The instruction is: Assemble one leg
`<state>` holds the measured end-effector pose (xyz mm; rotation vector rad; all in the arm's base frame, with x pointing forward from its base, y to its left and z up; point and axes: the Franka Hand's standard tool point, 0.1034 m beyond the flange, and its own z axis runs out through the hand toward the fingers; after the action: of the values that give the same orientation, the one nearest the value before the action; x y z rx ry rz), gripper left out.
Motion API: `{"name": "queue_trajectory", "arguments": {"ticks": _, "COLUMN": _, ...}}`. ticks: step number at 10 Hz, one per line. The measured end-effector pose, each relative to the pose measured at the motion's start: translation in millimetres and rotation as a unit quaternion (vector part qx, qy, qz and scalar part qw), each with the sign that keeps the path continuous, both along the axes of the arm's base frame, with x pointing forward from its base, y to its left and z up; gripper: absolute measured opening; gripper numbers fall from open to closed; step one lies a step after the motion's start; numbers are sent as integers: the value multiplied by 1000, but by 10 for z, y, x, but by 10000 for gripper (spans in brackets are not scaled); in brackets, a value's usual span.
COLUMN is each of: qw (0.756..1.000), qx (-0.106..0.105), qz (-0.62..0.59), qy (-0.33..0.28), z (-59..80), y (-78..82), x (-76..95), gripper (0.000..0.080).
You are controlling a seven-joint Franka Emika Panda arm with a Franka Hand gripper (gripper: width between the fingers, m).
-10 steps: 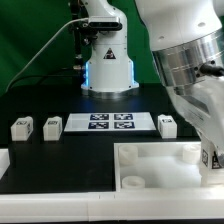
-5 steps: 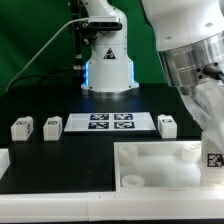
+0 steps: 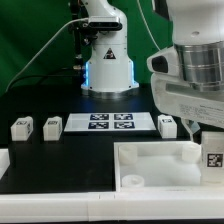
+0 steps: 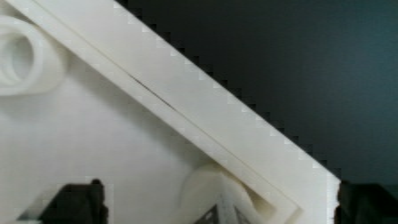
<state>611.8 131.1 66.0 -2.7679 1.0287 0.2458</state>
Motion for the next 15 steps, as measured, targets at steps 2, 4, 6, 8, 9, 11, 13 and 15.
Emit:
{"name": "queue_trajectory", "arguments": {"ticks": 2, "qw": 996, "qx": 7, "qz": 82, "qy": -19, "z": -1, "y": -10, "x": 2, "gripper": 649}}
{"name": "queue_trajectory", "arguments": {"ticks": 4, "qw": 972, "qx": -18, "qz": 225, "qy": -61, "z": 26, "y": -60, "x": 90, "gripper": 649}}
{"name": "queue_trajectory", "arguments": {"ticks": 6, "qw": 971, "qx": -24, "qz": 222, "qy": -81, "z": 22, "y": -46, "x": 146, "gripper": 649}}
{"name": "queue_trajectory", "arguments": {"ticks": 8, "qw": 982, "qx": -23, "qz": 173, "qy": -73, "z": 23, "y": -32, "x": 145, "gripper": 378}}
{"name": "queue_trajectory", "arguments": {"ticks": 9, "qw": 991, "qx": -26, "qz": 118, "qy": -62, "z": 18, "y": -36, "x": 140, "gripper": 378}}
{"name": "queue_trajectory", "arguments": {"ticks": 11, "qw": 998, "qx": -31, "qz": 27, "qy": -43, "z": 2, "y": -58, "x": 128, "gripper": 296}}
{"name": "queue_trajectory", "arguments": {"ticks": 13, "qw": 997, "qx": -28, "qz": -74, "qy": -23, "z": 0, "y": -44, "x": 128, "gripper": 296}}
{"name": "queue_trajectory", "arguments": {"ticks": 15, "qw": 976, "qx": -8, "qz": -218, "qy": -6, "z": -12, "y": -59, "x": 187, "gripper": 296}}
